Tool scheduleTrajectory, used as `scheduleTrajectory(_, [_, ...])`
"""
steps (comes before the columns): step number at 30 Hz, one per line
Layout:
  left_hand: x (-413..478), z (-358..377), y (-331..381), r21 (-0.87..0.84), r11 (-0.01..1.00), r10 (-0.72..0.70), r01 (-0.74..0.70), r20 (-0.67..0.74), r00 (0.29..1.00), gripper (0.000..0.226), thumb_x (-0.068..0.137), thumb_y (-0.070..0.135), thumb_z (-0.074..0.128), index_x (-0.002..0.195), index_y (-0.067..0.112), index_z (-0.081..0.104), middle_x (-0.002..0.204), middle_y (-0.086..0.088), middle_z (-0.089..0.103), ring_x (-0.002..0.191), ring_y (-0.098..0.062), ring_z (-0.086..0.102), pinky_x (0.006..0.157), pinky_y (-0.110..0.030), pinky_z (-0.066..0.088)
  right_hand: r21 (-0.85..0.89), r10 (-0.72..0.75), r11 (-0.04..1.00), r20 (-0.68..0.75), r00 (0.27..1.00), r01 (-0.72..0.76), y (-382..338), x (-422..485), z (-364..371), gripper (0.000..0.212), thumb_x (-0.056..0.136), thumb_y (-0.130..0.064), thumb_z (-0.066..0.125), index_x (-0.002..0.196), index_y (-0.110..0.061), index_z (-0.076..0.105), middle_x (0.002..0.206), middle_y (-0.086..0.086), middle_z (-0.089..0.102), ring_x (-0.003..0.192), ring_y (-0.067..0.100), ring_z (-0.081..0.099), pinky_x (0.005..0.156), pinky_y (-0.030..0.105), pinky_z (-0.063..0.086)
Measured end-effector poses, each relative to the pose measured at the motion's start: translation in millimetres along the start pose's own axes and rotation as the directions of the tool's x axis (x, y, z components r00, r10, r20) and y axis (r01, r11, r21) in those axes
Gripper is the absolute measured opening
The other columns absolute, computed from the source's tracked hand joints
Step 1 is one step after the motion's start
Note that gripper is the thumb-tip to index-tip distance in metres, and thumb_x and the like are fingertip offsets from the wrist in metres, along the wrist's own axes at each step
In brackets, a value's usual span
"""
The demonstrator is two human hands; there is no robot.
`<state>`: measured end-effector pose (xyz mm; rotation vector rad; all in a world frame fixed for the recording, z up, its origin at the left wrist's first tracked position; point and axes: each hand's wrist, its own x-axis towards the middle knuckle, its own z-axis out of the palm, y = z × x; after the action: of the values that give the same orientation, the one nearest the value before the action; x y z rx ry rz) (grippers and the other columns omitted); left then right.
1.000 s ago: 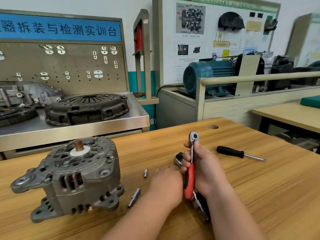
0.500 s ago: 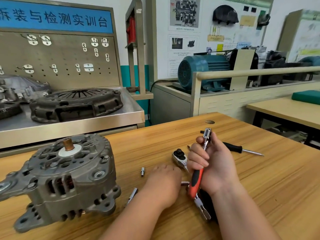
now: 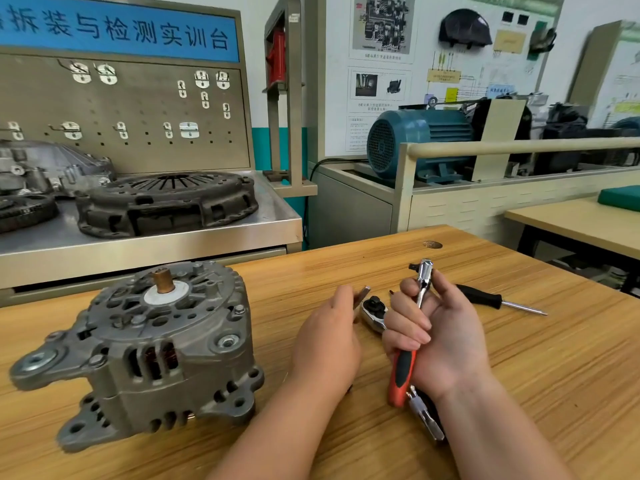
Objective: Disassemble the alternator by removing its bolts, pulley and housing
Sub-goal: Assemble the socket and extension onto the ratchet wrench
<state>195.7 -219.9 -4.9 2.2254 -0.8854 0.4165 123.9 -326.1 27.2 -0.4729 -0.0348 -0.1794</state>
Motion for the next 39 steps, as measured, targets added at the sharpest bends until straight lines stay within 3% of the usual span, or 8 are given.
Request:
scheduleTrajectory(2, [-1, -2, 3, -0.105, 0.994, -0.015, 0.01, -0.055, 0.998, 0.014, 0.098, 0.013, 0.044, 0.102, 0.025, 0.04, 0.089, 0.005, 0.062, 0.079, -0.019, 0.06, 0.064, -0.035, 0.048, -0.053, 0.04, 0.998, 0.011, 0.999, -0.04, 7, 1, 3, 0.044, 0.088, -0.045, 0.041, 0.06, -0.012, 0.051, 0.045, -0.005, 0.02, 0.039, 0.008, 0.013, 0.03, 0.018, 0.025])
scheduleTrajectory(5, [2, -12, 15, -0.432, 0.894, -0.195, 0.12, -0.133, 0.972, 0.019, 0.099, 0.011, 0.046, 0.09, 0.027, 0.04, 0.084, 0.011, 0.067, 0.079, -0.009, 0.065, 0.065, -0.024, 0.049, -0.115, 0.073, 0.991, 0.011, 0.997, -0.071, 16, 1, 8, 0.047, 0.088, -0.045, 0.04, 0.057, -0.012, 0.051, 0.045, -0.004, 0.016, 0.038, 0.009, 0.011, 0.032, 0.015, 0.022])
scheduleTrajectory(9, [13, -38, 34, -0.937, 0.327, -0.457, 0.127, -0.039, 0.889, 0.019, 0.101, 0.006, 0.041, 0.088, 0.019, 0.046, 0.084, 0.001, 0.074, 0.08, -0.015, 0.073, 0.065, -0.028, 0.058, -0.146, 0.086, 0.986, 0.05, 0.995, -0.078, 20, -2, 13, 0.049, 0.088, -0.048, 0.041, 0.054, -0.013, 0.049, 0.047, -0.004, 0.012, 0.035, 0.009, 0.011, 0.03, 0.013, 0.023])
scheduleTrajectory(11, [16, -53, 41, -0.996, 0.006, -0.48, 0.084, 0.071, 0.874, 0.016, 0.103, 0.004, 0.037, 0.091, 0.012, 0.046, 0.079, -0.005, 0.075, 0.078, -0.023, 0.074, 0.06, -0.032, 0.06, -0.146, 0.083, 0.987, 0.101, 0.991, -0.068, 23, -3, 16, 0.051, 0.089, -0.049, 0.04, 0.054, -0.014, 0.049, 0.045, -0.004, 0.014, 0.033, 0.008, 0.012, 0.03, 0.012, 0.023])
scheduleTrajectory(14, [17, -66, 48, -0.975, -0.21, -0.44, 0.07, 0.158, 0.884, 0.015, 0.104, 0.004, 0.034, 0.095, 0.007, 0.046, 0.074, -0.011, 0.074, 0.073, -0.027, 0.074, 0.057, -0.034, 0.06, -0.132, 0.073, 0.99, 0.19, 0.979, -0.048, 28, -7, 20, 0.055, 0.095, -0.051, 0.041, 0.056, -0.014, 0.05, 0.041, -0.004, 0.018, 0.032, 0.008, 0.015, 0.03, 0.012, 0.026])
scheduleTrajectory(24, [16, -67, 49, -0.949, -0.294, -0.404, 0.116, 0.234, 0.884, 0.024, 0.105, 0.007, 0.032, 0.122, -0.003, 0.044, 0.074, -0.015, 0.074, 0.071, -0.027, 0.074, 0.052, -0.03, 0.057, -0.118, 0.035, 0.993, 0.235, 0.971, -0.007, 32, -10, 21, 0.051, 0.092, -0.05, 0.04, 0.057, -0.014, 0.05, 0.042, -0.005, 0.018, 0.032, 0.007, 0.015, 0.029, 0.013, 0.026])
scheduleTrajectory(34, [16, -58, 40, -0.982, -0.155, -0.439, 0.105, 0.164, 0.883, 0.019, 0.105, 0.008, 0.031, 0.091, 0.009, 0.044, 0.061, -0.004, 0.07, 0.067, -0.021, 0.074, 0.056, -0.029, 0.059, -0.148, 0.056, 0.988, 0.153, 0.987, -0.033, 37, -6, 16, 0.052, 0.09, -0.051, 0.04, 0.054, -0.014, 0.05, 0.041, -0.005, 0.016, 0.026, 0.004, 0.023, 0.03, 0.012, 0.024])
scheduleTrajectory(39, [19, -56, 34, -0.955, -0.245, -0.428, 0.165, 0.259, 0.866, 0.018, 0.105, 0.008, 0.032, 0.109, -0.001, 0.047, 0.066, -0.011, 0.07, 0.062, -0.02, 0.073, 0.05, -0.027, 0.056, -0.202, 0.039, 0.979, 0.154, 0.987, -0.008, 38, -4, 14, 0.051, 0.09, -0.049, 0.041, 0.054, -0.013, 0.049, 0.036, -0.005, 0.026, 0.025, 0.005, 0.027, 0.031, 0.011, 0.025])
